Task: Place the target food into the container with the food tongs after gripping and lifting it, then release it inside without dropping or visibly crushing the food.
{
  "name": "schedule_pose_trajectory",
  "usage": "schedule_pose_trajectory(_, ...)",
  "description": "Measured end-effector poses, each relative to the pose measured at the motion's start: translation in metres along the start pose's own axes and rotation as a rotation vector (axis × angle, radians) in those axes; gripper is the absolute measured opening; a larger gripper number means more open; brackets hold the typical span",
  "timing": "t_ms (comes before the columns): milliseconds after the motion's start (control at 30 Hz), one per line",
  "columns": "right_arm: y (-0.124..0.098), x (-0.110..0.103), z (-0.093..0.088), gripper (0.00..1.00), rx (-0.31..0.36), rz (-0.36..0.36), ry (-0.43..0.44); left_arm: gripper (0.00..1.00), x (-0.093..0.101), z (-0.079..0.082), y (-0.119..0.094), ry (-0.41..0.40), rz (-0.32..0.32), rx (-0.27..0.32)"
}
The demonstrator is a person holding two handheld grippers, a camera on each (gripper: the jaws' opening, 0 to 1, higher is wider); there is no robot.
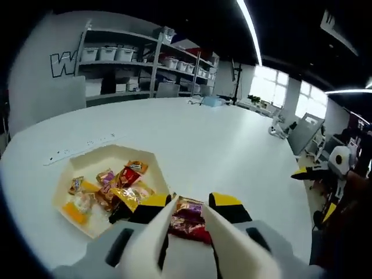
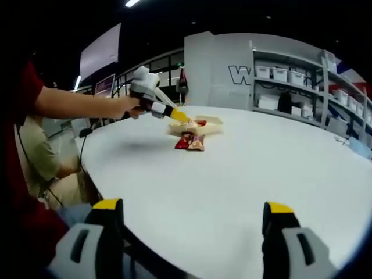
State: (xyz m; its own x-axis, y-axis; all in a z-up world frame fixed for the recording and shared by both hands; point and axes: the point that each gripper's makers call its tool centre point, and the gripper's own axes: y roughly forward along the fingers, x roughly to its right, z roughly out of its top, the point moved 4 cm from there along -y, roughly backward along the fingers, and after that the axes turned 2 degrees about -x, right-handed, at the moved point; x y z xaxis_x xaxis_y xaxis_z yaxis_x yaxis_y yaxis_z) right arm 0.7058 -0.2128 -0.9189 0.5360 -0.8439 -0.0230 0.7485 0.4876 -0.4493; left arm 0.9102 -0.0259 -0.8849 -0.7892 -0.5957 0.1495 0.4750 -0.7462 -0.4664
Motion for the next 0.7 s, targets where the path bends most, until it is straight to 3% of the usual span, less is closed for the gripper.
schedule_pose_trajectory(333,-0.001,-0.003,0.0,0.99,0.003,0.003,-0.005,0.24,0.007,-0.013,0.013,0.033,-0.014,-0.021)
schedule_pose_trajectory(433,-0.002,-0.003,0.0,0.99,0.002,0.003,-0.006,0.24,0.004,-0.025,0.017,0.062,-0.008,-0.078)
schedule_pose_trajectory(500,-0.003,-0.004,0.0,0.99,0.005,0.003,-0.007,0.24,0.004,-0.024,0.015,0.07,-0.015,-0.049)
schedule_pose_trajectory(567,-0.004,-0.004,0.001,0.99,0.01,0.003,-0.001,0.24,0.003,-0.026,0.01,0.024,-0.026,-0.061)
schedule_pose_trajectory(700,-0.002,-0.006,0.0,0.99,0.004,0.006,-0.008,0.24,0.006,-0.033,-0.002,0.026,-0.028,-0.066)
